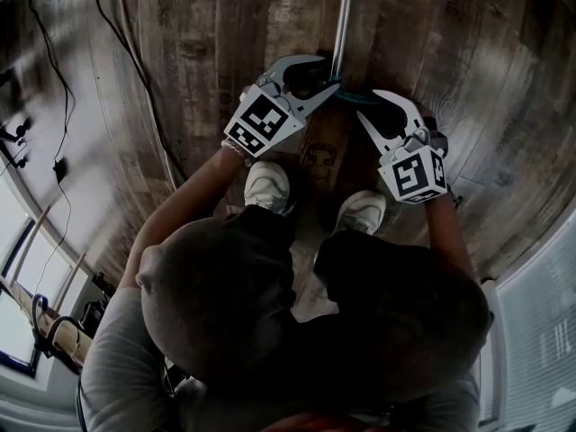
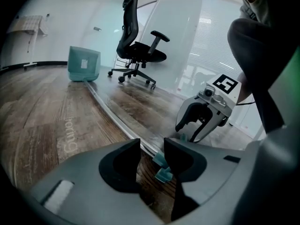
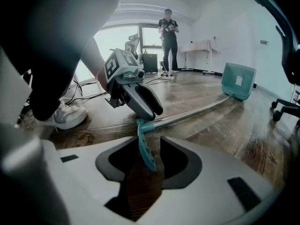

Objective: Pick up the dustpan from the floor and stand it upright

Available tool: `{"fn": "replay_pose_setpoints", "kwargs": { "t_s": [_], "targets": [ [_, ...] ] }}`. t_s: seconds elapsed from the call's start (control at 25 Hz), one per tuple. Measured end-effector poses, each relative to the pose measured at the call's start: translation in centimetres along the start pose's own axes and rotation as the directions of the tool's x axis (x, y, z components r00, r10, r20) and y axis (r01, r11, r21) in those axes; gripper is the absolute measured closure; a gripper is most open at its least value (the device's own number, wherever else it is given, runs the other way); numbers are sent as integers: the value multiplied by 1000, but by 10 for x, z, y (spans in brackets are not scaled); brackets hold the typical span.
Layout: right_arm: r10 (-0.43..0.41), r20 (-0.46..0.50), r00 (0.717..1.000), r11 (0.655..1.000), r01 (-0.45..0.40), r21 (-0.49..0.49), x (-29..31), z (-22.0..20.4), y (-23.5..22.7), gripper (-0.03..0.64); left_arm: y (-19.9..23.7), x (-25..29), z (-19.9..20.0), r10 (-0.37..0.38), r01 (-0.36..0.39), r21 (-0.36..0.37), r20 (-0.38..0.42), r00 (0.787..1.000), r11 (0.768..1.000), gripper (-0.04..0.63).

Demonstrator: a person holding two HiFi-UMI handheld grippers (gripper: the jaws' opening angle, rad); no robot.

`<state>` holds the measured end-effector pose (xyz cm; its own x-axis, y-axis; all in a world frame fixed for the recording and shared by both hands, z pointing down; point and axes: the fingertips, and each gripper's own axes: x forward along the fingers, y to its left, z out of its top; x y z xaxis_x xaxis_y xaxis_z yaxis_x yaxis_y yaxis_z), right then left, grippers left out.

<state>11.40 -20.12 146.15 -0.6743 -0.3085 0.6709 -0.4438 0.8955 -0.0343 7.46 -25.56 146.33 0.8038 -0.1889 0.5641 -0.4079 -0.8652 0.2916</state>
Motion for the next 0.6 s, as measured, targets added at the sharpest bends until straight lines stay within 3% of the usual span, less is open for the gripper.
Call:
{"fn": "replay_pose_setpoints", "kwargs": {
  "t_s": [0.28, 0.6],
  "targets": [
    [29, -25, 999, 1000, -29, 11, 3, -14, 0, 500, 0, 2, -1, -8, 8, -2, -10, 1000, 1000, 442],
    [28, -47, 999, 1000, -28, 7, 9, -27, 2, 509, -16, 0, -7, -71, 71, 24, -3, 997, 997, 442]
  ]
}}
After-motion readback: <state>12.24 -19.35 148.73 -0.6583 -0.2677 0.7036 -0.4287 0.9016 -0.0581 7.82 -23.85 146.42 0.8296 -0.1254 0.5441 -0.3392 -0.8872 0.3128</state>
